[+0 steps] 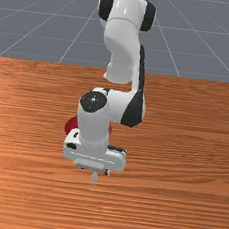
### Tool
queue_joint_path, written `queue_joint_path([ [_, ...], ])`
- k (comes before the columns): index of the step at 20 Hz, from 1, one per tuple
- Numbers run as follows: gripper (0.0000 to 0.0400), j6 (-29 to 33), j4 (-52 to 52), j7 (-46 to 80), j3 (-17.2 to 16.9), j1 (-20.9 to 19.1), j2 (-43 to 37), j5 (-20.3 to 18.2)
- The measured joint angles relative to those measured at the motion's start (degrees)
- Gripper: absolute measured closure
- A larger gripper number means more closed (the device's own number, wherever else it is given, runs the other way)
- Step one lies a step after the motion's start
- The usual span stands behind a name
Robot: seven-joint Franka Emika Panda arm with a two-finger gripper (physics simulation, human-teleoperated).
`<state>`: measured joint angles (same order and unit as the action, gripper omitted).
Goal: Put the fork on the plate
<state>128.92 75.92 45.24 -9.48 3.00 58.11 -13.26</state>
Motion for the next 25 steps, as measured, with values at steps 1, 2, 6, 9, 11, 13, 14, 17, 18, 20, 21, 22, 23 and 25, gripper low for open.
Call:
queue_joint_path([
  [1, 0.0024, 0.0, 0.1, -0.2, -0.2, 0.3, 0.0, 0.6],
  [2, 0.0057, 0.0, 0.2, -0.4, -0.6, 0.5, 0.0, 1.2],
  [6, 0.0284, -2.5, 1.7, -1.2, -0.9, 1.2, -1.1, 2.6],
  [9, 0.0305, -5.3, 3.4, -1.3, -0.8, 1.3, -2.3, 2.7],
  [11, 0.0305, -6.1, 6.7, -1.4, -0.8, 1.7, -4.6, 2.7],
  [13, 0.0305, -6.6, 11.1, -1.7, -1.0, 2.3, -9.5, 2.8],
  [14, 0.0305, -6.7, 14.0, -1.8, -1.2, 2.6, -13.7, 2.9],
  [17, 0.0314, -6.0, 23.8, -2.0, -1.9, 3.4, -24.2, 2.9],
  [18, 0.0314, -5.4, 27.5, -2.0, -2.1, 3.6, -26.7, 3.1],
  [20, 0.0314, -4.0, 34.2, -2.1, -2.5, 4.1, -30.5, 3.5],
  [21, 0.0314, -2.6, 37.7, -2.1, -2.7, 4.3, -32.2, 3.7],
  [22, 0.0314, -0.4, 41.3, -2.2, -2.8, 4.5, -33.4, 3.7],
  [23, 0.0316, 2.9, 45.0, -2.3, -3.1, 4.6, -34.0, 3.7],
  [25, 0.0317, 10.1, 50.6, -2.5, -3.7, 4.3, -33.8, 3.6],
])
